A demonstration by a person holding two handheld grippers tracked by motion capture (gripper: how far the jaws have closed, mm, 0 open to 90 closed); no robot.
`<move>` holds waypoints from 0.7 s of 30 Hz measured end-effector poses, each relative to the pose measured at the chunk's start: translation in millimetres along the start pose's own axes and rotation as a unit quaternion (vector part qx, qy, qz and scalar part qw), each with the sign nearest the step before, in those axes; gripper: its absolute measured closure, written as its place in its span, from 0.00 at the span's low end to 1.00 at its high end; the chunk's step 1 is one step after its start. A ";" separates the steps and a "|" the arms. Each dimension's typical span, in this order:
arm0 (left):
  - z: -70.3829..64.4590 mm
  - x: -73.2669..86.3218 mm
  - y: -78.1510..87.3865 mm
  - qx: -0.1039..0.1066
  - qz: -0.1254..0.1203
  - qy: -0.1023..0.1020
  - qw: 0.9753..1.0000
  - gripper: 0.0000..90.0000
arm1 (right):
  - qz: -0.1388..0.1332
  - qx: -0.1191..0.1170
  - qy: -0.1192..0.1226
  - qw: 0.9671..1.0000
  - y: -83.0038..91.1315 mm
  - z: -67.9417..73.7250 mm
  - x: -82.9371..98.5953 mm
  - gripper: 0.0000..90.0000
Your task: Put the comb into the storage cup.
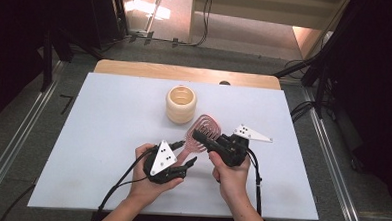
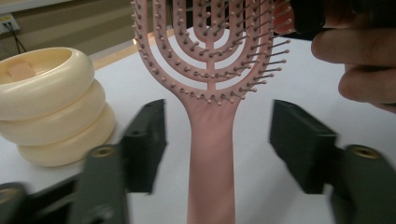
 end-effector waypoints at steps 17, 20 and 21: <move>17.4 11.1 13.2 0.035 0.004 0.032 0.999 0.00 | 0.003 0.018 0.057 0.998 10.3 3.6 -5.6 0.69; 21.4 13.3 17.1 0.033 -0.001 0.038 0.999 0.00 | 0.002 0.020 0.059 0.998 12.6 3.3 -7.9 0.69; 22.5 13.9 18.1 0.033 -0.001 0.040 0.999 0.00 | 0.003 0.021 0.059 0.998 13.6 3.7 -8.8 0.69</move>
Point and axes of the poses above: each handheld gripper's, and its own axes: y roughly backward along the jaws, x roughly out of its underside, z roughly to its left, the point moved 3 cm from there along -y, roughly forward along the jaws, and after that the axes turned 15 degrees about z, right-handed, at the moved point
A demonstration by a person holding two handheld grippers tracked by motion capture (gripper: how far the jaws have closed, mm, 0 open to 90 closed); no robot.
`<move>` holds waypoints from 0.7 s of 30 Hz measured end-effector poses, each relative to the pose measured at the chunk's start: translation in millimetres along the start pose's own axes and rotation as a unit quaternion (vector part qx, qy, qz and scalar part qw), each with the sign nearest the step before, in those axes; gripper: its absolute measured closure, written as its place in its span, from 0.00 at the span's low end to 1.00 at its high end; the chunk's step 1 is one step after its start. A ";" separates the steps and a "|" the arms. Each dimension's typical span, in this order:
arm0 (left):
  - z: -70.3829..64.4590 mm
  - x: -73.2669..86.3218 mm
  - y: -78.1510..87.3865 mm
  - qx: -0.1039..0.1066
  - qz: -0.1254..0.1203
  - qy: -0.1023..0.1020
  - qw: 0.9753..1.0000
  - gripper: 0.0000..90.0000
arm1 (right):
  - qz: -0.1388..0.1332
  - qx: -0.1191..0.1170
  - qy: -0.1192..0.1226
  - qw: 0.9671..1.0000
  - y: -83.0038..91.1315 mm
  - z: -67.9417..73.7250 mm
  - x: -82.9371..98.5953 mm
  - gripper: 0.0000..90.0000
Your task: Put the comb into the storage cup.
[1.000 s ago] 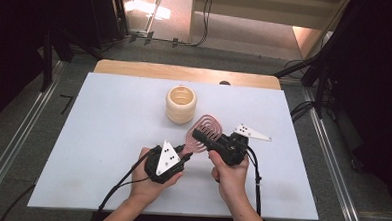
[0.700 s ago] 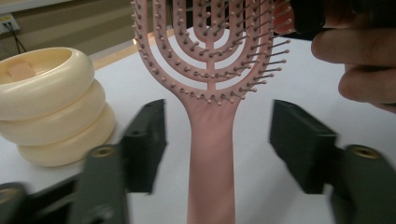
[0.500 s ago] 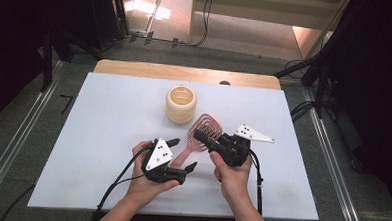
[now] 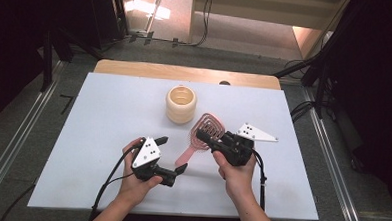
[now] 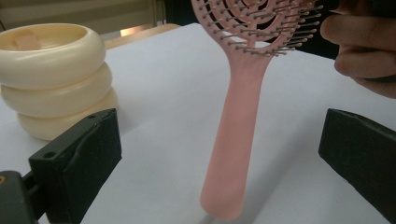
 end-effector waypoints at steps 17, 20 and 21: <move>26.9 18.1 26.2 -0.031 -0.010 0.015 0.999 0.00 | -0.006 0.005 0.017 1.000 1.6 -2.3 -9.9 0.69; 32.3 21.1 31.9 -0.036 -0.014 0.020 0.999 0.00 | -0.007 0.008 0.018 1.000 1.9 -3.7 -11.3 0.69; 34.0 22.0 33.6 -0.038 -0.017 0.023 0.999 0.00 | -0.006 0.009 0.018 1.000 1.9 -3.8 -11.8 0.69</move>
Point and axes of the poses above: each handheld gripper's, and its own axes: y roughly backward along the jaws, x roughly out of its underside, z roughly to its left, the point moved 3 cm from there along -y, roughly forward along the jaws, and after that the axes turned 15 degrees about z, right-handed, at the moved point
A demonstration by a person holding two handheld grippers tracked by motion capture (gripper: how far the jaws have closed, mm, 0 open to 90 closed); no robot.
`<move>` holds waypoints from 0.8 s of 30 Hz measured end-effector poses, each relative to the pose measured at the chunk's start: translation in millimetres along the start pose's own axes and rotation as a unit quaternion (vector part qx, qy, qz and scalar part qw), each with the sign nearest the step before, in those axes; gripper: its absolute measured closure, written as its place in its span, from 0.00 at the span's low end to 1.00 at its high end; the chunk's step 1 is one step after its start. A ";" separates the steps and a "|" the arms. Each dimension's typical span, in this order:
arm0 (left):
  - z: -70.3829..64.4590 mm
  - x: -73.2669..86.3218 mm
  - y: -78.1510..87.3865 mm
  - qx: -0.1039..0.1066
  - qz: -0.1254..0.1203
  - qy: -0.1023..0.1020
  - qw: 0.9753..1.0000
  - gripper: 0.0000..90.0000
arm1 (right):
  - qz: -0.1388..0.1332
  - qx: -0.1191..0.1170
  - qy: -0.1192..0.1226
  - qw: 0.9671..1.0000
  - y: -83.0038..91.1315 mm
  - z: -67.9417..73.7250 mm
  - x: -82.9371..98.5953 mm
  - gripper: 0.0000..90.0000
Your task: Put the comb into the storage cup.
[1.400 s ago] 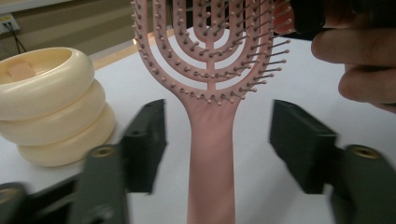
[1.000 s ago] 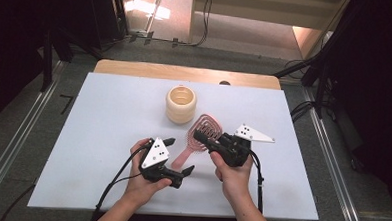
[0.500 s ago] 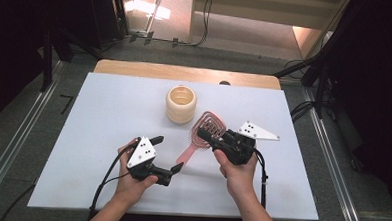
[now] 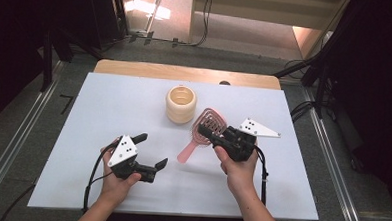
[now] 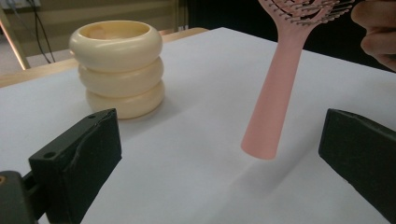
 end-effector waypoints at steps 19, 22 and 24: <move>22.9 17.3 19.4 -0.025 -0.003 0.018 1.000 0.00 | -0.006 0.011 0.003 1.000 1.1 -13.0 -9.4 0.69; 25.9 19.2 22.6 -0.028 -0.005 0.019 0.999 0.00 | -0.006 0.013 0.001 1.000 1.7 -15.7 -10.6 0.69; 28.7 21.1 25.4 -0.030 -0.005 0.020 0.999 0.00 | -0.006 0.018 0.003 1.000 2.4 -17.7 -11.3 0.69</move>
Point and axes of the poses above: each handheld gripper's, and its own axes: y roughly backward along the jaws, x roughly out of its underside, z roughly to its left, the point moved 3 cm from there along -y, roughly forward along the jaws, and after that the axes turned 15 degrees about z, right-handed, at the moved point
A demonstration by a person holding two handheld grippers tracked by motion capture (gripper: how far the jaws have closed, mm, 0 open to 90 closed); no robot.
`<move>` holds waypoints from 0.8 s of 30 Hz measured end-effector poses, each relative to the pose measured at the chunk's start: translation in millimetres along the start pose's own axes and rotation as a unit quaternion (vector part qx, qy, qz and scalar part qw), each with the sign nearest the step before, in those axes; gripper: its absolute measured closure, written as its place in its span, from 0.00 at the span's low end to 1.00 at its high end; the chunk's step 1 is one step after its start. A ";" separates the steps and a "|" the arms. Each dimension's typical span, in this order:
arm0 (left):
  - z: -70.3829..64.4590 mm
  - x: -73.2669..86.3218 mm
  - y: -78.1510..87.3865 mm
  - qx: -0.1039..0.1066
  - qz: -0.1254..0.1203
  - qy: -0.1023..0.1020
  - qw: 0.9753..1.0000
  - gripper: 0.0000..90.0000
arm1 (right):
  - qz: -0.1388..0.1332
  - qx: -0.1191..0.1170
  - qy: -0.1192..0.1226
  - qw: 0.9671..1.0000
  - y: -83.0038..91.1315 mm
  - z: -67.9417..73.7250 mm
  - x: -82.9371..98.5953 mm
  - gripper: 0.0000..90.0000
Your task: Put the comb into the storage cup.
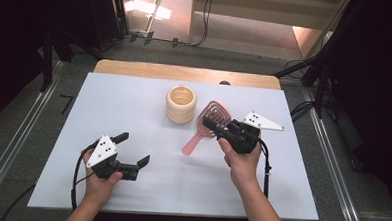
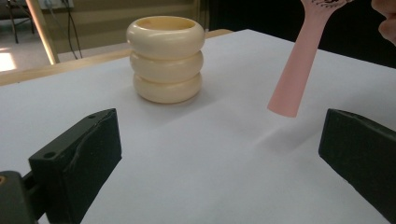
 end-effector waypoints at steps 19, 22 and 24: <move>20.5 12.8 17.6 -0.024 -0.001 0.007 1.000 0.00 | -0.004 0.008 0.003 1.000 1.5 -13.7 -12.7 0.69; 23.9 15.1 21.2 -0.027 -0.004 0.010 1.000 0.00 | -0.004 0.010 0.002 1.000 2.0 -15.2 -15.3 0.69; 26.8 17.3 24.2 -0.030 -0.004 0.012 0.999 0.00 | -0.005 0.011 0.002 1.000 2.8 -16.3 -17.2 0.69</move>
Point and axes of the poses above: each handheld gripper's, and its own axes: y roughly backward along the jaws, x roughly out of its underside, z roughly to its left, the point moved 3 cm from there along -y, roughly forward along the jaws, and after that the axes turned 15 degrees about z, right-handed, at the moved point
